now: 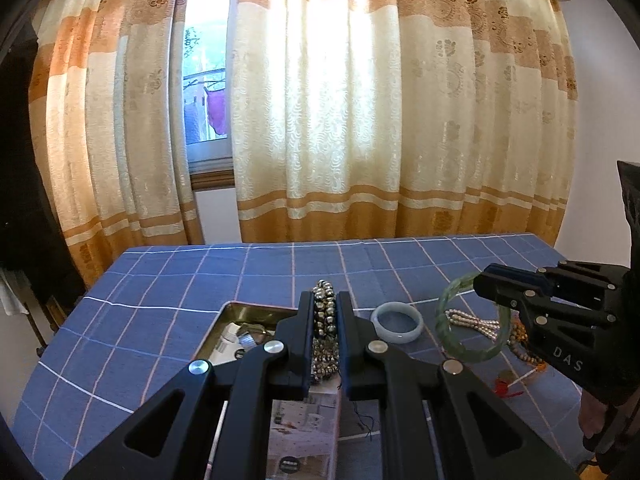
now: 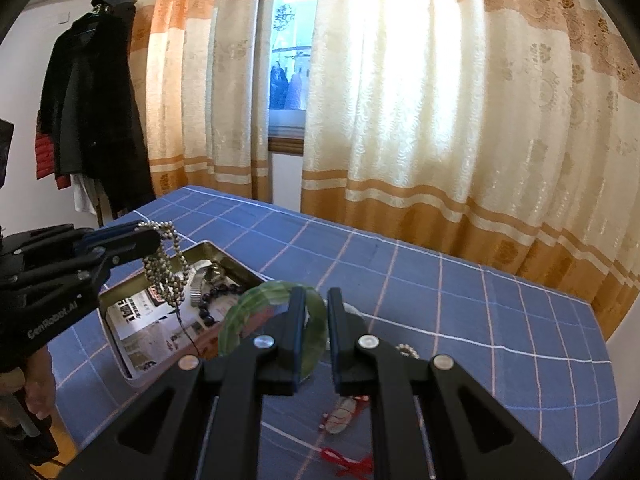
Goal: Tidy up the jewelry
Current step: 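Carry the chain in the left gripper while the right carries the jade bangle to the tin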
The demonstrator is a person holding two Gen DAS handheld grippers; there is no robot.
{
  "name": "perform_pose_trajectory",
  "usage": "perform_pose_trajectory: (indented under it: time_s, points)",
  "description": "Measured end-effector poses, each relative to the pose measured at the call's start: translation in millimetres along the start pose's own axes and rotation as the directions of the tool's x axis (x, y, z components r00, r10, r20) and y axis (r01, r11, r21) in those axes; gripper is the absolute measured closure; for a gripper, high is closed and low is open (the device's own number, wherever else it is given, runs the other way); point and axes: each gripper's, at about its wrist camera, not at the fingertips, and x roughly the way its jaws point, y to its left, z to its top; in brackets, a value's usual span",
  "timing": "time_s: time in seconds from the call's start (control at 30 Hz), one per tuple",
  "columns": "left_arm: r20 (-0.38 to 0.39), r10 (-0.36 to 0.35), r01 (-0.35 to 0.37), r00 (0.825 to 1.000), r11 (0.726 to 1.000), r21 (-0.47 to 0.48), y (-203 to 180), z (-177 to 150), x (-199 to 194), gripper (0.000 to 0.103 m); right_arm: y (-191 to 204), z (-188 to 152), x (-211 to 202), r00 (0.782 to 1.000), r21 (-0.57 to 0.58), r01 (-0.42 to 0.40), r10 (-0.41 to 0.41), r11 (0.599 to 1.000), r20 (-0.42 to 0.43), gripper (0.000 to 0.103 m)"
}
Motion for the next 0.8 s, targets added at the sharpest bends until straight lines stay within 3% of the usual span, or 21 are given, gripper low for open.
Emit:
perform_pose_trajectory:
  time_s: [0.4, 0.63, 0.8]
  points:
    - [0.031, 0.079, -0.078, 0.996, 0.996, -0.035, 47.2, 9.0, -12.2, 0.093, 27.1, 15.1, 12.7, 0.998, -0.023, -0.063, 0.064, 0.998, 0.007, 0.090]
    - [0.014, 0.163, -0.162, 0.986, 0.985, -0.057, 76.5, -4.8, -7.8, 0.093, 59.0, 15.9, 40.1, 0.990, -0.036, -0.140, 0.139, 0.990, -0.024, 0.090]
    - [-0.035, 0.164, -0.166, 0.986, 0.985, -0.047, 82.6, -19.1, 5.7, 0.093, 82.8, 7.0, 64.1, 0.981, -0.037, -0.186, 0.183, 0.982, -0.069, 0.090]
